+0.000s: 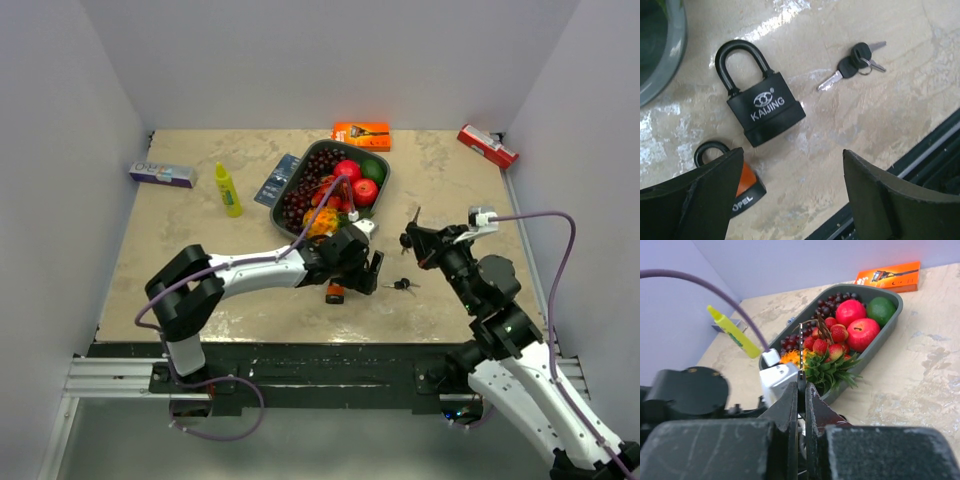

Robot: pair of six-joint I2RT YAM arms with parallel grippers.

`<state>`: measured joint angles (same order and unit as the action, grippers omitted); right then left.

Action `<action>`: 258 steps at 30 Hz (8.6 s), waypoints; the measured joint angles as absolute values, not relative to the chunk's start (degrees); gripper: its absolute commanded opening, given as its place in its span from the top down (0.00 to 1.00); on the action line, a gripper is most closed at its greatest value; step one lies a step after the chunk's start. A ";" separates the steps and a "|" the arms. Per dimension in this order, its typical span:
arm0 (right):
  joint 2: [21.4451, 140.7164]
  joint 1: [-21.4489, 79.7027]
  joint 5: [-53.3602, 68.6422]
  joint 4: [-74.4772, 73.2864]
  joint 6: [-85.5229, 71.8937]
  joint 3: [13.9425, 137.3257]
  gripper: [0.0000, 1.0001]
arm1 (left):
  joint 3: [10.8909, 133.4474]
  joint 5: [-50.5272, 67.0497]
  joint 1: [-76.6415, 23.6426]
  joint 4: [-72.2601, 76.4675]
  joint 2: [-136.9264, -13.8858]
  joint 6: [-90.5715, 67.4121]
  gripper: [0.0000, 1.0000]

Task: Unlock with the key

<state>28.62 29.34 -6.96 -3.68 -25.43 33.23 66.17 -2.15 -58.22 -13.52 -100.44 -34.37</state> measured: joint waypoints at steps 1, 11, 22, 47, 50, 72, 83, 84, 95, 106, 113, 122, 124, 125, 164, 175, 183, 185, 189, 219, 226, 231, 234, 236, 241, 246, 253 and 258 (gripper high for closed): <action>27.86 29.32 -6.98 -4.23 -25.43 33.43 1.00 | 67.61 -2.57 -58.22 -13.85 -101.91 -34.28 0.14; 23.73 29.28 -8.51 -9.13 -23.90 35.66 1.00 | 74.85 -5.58 -58.19 -16.88 -112.05 -33.36 0.14; 22.98 29.28 -8.47 -9.91 -23.29 35.79 1.00 | 79.85 -8.80 -58.22 -19.99 -116.09 -33.28 0.20; 21.23 29.23 -8.47 -10.66 -23.59 35.79 1.00 | 83.15 -17.54 -62.08 -24.60 -118.63 -33.39 0.95; 21.17 29.23 -8.49 -11.79 -23.73 35.79 1.00 | 83.83 -18.57 -62.96 -25.61 -118.93 -33.39 1.00; 20.25 29.23 -10.94 -16.95 -24.10 39.42 1.00 | 93.71 -19.35 -66.30 -35.70 -115.39 -27.70 1.00; 22.74 29.23 -9.37 -16.29 -25.34 39.38 1.00 | 92.86 -16.34 -64.51 -34.70 -108.42 -24.43 1.00; 22.98 29.23 -8.86 -15.70 -25.63 39.18 1.00 | 91.74 -15.27 -63.57 -33.65 -106.85 -24.32 1.00; 32.36 30.04 2.59 -0.73 -33.15 28.64 1.00 | 79.50 -8.86 -42.37 -23.38 -93.41 -24.08 1.00; 56.88 48.10 4.19 19.57 -38.89 27.68 1.00 | 63.99 -7.64 -39.40 -16.73 -84.66 -23.49 1.00; 68.53 50.09 5.91 27.00 -42.39 29.98 1.00 | 58.65 -7.16 -37.71 -12.80 -76.07 -24.97 1.00; 74.46 50.52 9.02 32.42 -45.25 34.46 1.00 | 55.59 -3.79 -37.63 -10.11 -74.91 -26.48 1.00; 75.20 50.52 9.78 32.93 -45.76 34.89 1.00 | 55.37 -3.36 -37.63 -10.15 -74.81 -26.70 1.00; 75.79 50.52 10.20 33.41 -46.15 34.98 1.00 | 55.37 -3.16 -37.63 -10.13 -74.74 -26.85 1.00; 79.75 46.04 15.97 37.98 -52.90 35.03 1.00 | 53.98 1.54 -37.63 -7.79 -72.40 -27.90 1.00; 80.55 45.63 16.16 37.21 -52.90 35.03 1.00 | 53.98 1.54 -37.63 -7.79 -72.40 -27.90 1.00; 80.55 44.53 16.23 37.04 -52.93 35.03 1.00 | 53.98 1.56 -37.63 -7.73 -72.40 -27.90 1.00; 80.55 44.49 16.23 37.04 -52.93 35.03 1.00 | 53.98 1.56 -37.63 -7.73 -72.40 -27.90 1.00; 80.55 44.49 16.23 37.01 -52.95 35.03 1.00 | 53.98 1.54 -37.63 -7.73 -72.40 -27.90 1.00; 81.69 44.31 12.47 38.06 -59.05 36.51 1.00 | 51.24 -0.49 -37.71 -0.43 -72.10 -28.97 1.00; 79.68 44.64 9.85 36.14 -59.27 36.29 1.00 | 51.24 -1.96 -38.83 1.13 -72.10 -28.91 1.00; 79.44 44.75 8.99 35.31 -59.35 36.32 1.00 | 51.24 -4.23 -39.99 1.13 -72.10 -28.34 1.00; 79.44 45.01 8.21 35.00 -59.27 36.49 1.00 | 51.24 -5.39 -40.53 1.08 -72.10 -27.88 1.00; 79.42 45.10 7.81 34.70 -59.09 36.64 1.00 | 51.24 -6.11 -40.82 1.13 -72.10 -27.75 1.00; 79.33 45.43 6.74 34.74 -59.09 36.64 1.00 | 51.24 -7.07 -41.28 1.30 -72.10 -27.40 1.00; 79.33 45.34 6.72 34.89 -59.27 36.75 1.00 | 51.18 -8.05 -41.74 1.72 -72.10 -27.40 1.00; 79.37 44.62 7.05 35.14 -59.57 37.39 1.00 | 50.98 -9.85 -42.44 3.49 -72.12 -27.31 1.00; 79.44 43.90 7.29 35.14 -59.57 38.15 1.00 | 50.98 -11.11 -42.87 5.06 -72.20 -27.16 1.00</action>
<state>79.44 43.90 7.29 35.14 -59.57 38.15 50.98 -11.11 -42.87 5.06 -72.20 -27.16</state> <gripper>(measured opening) 0.036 0.648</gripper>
